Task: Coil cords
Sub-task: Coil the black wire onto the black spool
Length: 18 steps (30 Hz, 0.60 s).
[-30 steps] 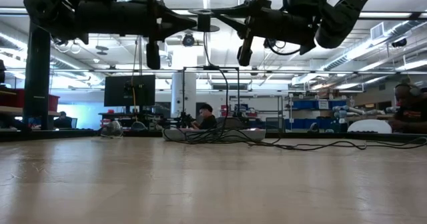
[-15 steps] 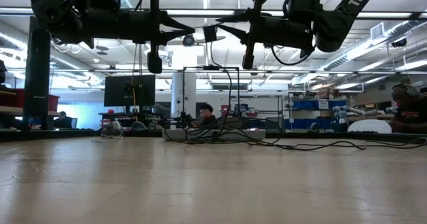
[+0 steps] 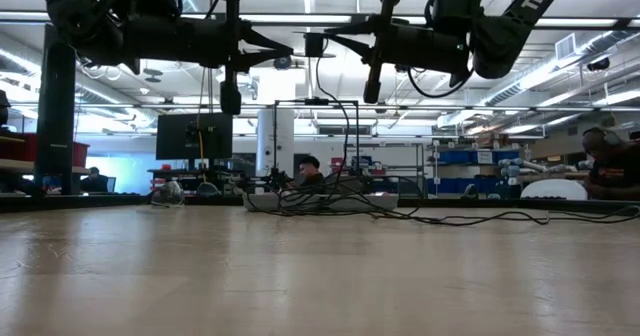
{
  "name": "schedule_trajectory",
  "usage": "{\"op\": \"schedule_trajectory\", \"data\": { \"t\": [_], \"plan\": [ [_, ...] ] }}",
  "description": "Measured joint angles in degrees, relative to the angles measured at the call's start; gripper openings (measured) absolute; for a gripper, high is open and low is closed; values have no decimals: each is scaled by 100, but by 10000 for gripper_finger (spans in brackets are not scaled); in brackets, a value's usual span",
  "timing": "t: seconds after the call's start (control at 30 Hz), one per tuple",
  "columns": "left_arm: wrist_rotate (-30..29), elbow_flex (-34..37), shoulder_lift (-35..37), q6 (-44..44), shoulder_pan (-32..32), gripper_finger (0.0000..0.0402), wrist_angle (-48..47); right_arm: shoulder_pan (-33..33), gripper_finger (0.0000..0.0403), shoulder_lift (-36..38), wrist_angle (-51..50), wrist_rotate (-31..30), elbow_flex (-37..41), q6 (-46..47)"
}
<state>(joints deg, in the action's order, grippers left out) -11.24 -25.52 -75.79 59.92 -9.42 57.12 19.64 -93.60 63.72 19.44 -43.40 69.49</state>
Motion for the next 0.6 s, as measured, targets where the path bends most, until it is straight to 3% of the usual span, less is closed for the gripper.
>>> {"op": "schedule_trajectory", "data": {
  "t": [0.23, 0.6],
  "plan": [
    [86, -5, 0, 7, -56, 1, -4, 0, 7, 0, 0, -2, 0, 97],
    [1021, -834, -803, -119, -145, 1, -292, 8, 7, 2, 21, 36, 0, 145]
  ]
}}
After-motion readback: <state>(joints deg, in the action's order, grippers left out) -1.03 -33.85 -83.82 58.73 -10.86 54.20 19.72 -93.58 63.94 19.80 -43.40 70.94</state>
